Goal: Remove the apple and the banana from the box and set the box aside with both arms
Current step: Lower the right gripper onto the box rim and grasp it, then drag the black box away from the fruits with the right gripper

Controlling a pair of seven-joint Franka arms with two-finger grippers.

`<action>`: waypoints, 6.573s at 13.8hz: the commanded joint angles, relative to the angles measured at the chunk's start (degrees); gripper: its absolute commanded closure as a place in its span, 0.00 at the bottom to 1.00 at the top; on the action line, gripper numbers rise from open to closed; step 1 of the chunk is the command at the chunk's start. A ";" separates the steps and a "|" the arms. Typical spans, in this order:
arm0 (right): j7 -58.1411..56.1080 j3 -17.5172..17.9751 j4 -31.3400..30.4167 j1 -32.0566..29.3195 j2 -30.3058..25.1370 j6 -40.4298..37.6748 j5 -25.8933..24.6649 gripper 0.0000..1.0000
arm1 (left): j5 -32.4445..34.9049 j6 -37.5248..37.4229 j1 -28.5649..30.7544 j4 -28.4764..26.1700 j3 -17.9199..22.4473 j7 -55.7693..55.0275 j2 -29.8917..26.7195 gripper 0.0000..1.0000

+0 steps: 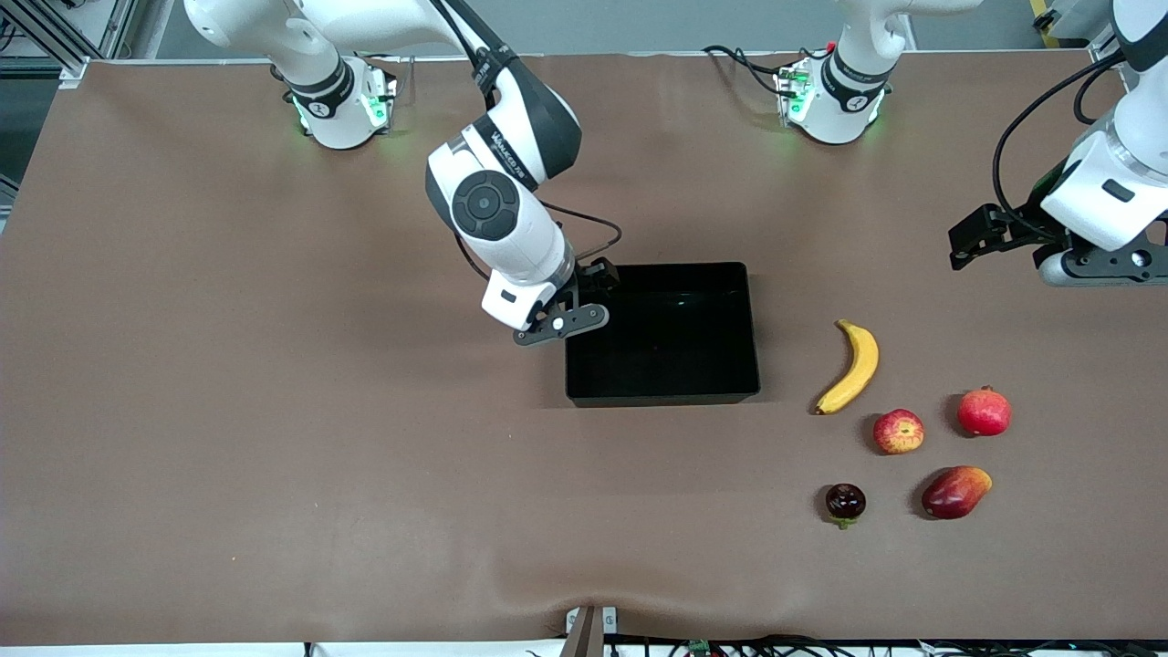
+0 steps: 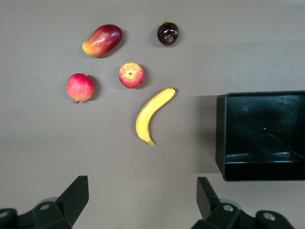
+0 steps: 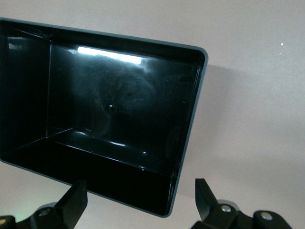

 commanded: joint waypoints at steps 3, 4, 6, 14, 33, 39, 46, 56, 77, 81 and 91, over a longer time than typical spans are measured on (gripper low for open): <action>-0.35 -0.58 0.79 0.74 0.40 1.73 0.96 0.00 | -0.79 0.45 -0.40 0.01 -1.43 -0.17 -0.47 0.00; -0.27 -0.59 0.53 1.09 0.31 4.87 0.78 0.00 | -0.79 0.45 -0.40 0.01 -1.44 -0.17 -0.47 0.00; -0.18 -0.85 0.26 1.09 0.49 7.10 0.60 0.00 | -0.79 0.45 -0.48 -0.07 -1.44 -0.17 -0.38 0.00; -0.62 -0.94 0.00 -1.81 5.93 7.71 0.43 0.00 | -0.18 2.12 -0.31 -2.27 -3.63 -0.35 -0.55 0.00; -2.03 -0.59 -0.71 -0.84 10.86 7.72 1.30 0.59 | -0.09 2.21 0.31 -2.62 -3.37 -0.44 -0.20 0.00; -1.59 -0.58 -1.15 -1.46 10.16 1.94 4.46 1.00 | -0.09 2.91 2.85 -2.89 -3.11 -0.52 0.15 0.00; -0.88 -0.94 -1.15 -6.81 5.95 -7.48 4.73 1.00 | -0.09 3.18 3.12 -2.71 -3.11 -0.52 0.85 0.00; -7.90 -1.02 -1.41 -20.26 2.25 -12.76 3.94 1.00 | -0.53 4.85 2.24 -1.92 -3.64 -0.70 1.82 0.00; -29.97 -2.69 -21.71 -42.23 -12.43 -12.41 -9.06 1.00 | -0.62 5.73 2.42 -2.45 -4.16 -0.61 1.82 0.00; -33.22 -2.78 -21.54 -44.87 -11.21 -10.84 -9.50 1.00 | -0.62 5.73 2.42 -2.45 -4.25 -0.70 1.91 0.00; -35.95 -2.78 -21.01 -48.57 -6.90 -9.33 -10.82 1.00 | -0.62 5.55 2.33 -2.54 -4.34 -0.79 1.82 0.00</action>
